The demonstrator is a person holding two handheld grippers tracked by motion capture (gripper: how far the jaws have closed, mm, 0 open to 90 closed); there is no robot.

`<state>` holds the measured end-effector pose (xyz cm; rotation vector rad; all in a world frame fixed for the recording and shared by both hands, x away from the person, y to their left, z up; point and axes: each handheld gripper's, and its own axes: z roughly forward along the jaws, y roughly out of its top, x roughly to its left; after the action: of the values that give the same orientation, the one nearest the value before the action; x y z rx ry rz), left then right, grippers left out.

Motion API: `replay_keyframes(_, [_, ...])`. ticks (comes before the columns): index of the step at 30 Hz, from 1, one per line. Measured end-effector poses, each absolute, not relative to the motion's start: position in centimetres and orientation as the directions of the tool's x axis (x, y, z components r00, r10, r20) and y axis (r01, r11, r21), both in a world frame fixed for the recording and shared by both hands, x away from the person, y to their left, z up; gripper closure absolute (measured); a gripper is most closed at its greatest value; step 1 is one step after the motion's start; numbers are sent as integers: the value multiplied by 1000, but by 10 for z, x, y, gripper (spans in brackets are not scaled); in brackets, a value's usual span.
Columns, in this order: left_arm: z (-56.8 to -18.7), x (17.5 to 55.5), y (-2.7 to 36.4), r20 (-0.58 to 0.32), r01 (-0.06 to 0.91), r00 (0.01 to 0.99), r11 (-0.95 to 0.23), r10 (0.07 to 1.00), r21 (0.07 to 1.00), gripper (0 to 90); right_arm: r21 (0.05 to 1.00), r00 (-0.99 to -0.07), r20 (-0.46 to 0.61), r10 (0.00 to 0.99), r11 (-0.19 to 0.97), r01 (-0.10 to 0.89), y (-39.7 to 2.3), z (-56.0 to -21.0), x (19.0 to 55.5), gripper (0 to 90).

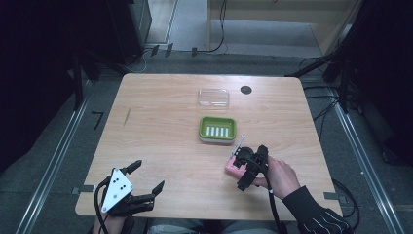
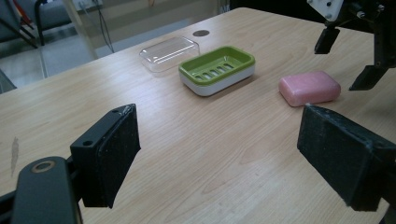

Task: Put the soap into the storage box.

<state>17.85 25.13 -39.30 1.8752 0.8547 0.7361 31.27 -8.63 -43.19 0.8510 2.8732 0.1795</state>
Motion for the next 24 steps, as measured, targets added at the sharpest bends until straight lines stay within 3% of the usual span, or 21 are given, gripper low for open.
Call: replay_keyframes(24, [-393,178,252,135,253,579,-334,804,908,139,128,-856,-61,513,855,503,-66,-441,335,13])
